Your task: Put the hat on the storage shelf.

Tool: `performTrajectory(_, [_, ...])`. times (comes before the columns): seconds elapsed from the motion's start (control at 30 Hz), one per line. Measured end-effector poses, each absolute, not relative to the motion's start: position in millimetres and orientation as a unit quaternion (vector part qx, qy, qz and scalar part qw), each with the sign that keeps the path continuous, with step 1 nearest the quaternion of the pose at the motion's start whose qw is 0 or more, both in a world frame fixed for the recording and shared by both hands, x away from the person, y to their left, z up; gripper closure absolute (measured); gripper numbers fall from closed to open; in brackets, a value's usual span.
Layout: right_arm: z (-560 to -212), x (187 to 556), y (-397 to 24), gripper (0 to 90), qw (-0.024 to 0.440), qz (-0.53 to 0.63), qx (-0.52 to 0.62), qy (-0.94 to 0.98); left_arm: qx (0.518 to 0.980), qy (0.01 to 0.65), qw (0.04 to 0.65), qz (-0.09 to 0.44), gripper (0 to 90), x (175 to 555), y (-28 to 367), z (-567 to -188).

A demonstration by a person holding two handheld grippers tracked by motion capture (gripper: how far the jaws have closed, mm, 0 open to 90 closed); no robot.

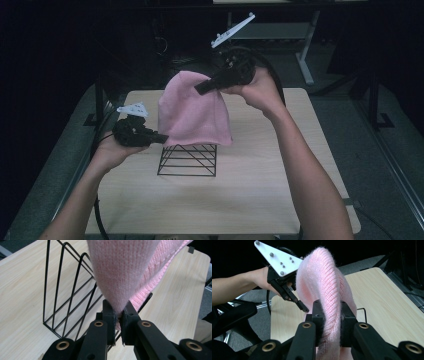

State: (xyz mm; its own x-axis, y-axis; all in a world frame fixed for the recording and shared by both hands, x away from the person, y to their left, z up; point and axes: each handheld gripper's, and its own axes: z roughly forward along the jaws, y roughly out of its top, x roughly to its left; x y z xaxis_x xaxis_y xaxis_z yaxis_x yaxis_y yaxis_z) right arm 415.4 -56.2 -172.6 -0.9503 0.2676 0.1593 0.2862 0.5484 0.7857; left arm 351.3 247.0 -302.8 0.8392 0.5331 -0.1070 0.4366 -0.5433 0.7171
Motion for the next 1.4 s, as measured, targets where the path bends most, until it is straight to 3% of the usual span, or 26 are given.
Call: performTrajectory(1.4, [-234.2,411.6,-34.3,75.4,0.061,-0.446,-0.14,-0.882,0.886,0.307,0.343,0.061,84.0,347.2,267.8,-347.4])
